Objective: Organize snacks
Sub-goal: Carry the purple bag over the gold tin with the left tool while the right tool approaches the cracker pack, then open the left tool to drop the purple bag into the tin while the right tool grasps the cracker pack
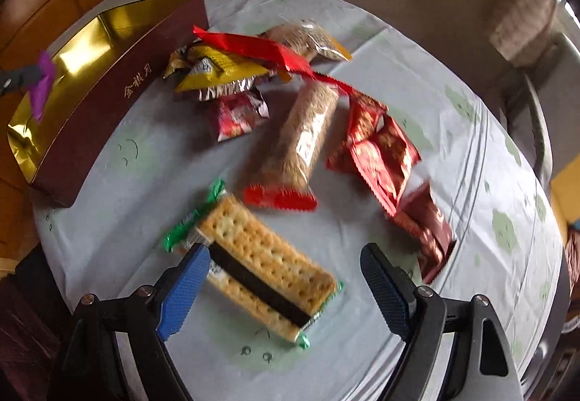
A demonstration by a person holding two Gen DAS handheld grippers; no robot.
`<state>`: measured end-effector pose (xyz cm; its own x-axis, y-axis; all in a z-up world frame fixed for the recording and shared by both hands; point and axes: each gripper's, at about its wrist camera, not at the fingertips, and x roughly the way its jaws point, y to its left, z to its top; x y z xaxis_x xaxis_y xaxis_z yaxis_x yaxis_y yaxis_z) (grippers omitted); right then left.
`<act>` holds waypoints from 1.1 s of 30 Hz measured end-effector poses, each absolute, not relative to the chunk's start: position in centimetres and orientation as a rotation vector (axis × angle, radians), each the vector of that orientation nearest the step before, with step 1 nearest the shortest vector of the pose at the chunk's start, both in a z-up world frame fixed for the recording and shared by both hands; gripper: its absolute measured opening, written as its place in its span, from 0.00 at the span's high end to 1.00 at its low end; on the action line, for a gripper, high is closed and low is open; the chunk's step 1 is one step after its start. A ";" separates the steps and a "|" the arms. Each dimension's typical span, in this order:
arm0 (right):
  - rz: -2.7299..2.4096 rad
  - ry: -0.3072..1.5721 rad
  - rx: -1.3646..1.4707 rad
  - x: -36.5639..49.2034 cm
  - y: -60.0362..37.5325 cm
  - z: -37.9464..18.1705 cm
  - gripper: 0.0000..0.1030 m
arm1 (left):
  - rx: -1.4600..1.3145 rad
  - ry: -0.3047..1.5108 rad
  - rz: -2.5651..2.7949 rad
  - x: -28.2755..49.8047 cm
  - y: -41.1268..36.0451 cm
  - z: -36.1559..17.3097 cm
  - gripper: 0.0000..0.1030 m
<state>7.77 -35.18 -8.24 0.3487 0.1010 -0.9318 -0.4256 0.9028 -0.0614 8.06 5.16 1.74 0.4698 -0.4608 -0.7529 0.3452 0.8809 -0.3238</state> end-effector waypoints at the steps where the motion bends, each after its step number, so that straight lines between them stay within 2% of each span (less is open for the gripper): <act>1: 0.370 1.173 -0.318 7.9 -35.1 -8.1 0.17 | -0.152 0.985 -0.466 9.3 5.8 1.5 0.52; 10: 0.430 1.203 -0.380 7.0 -34.3 -9.1 0.18 | -0.295 1.115 -0.326 17.9 7.4 -0.9 0.52; 13: 0.441 1.207 -0.397 6.9 -34.1 -9.4 0.31 | -0.315 1.131 -0.302 19.7 6.7 -1.5 0.52; 17: 0.446 1.198 -0.401 6.5 -34.0 -9.5 0.35 | -0.285 1.138 -0.268 21.9 5.0 -2.1 0.52; 30: 0.436 1.207 -0.369 6.6 -34.5 -9.4 0.36 | -0.241 1.171 -0.225 24.7 2.3 -4.2 0.52; 32: 0.434 1.210 -0.360 6.9 -34.3 -9.3 0.36 | -0.228 1.161 -0.228 24.7 2.1 -4.2 0.50; 33: 0.432 1.211 -0.355 7.0 -34.3 -9.3 0.36 | -0.223 1.154 -0.231 24.6 2.0 -4.1 0.46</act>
<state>7.01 -34.27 -9.27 0.2890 0.1301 -0.9484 -0.5002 0.8652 -0.0338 24.61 1.99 -4.14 0.3868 -0.2934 -0.8742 0.0656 0.9544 -0.2913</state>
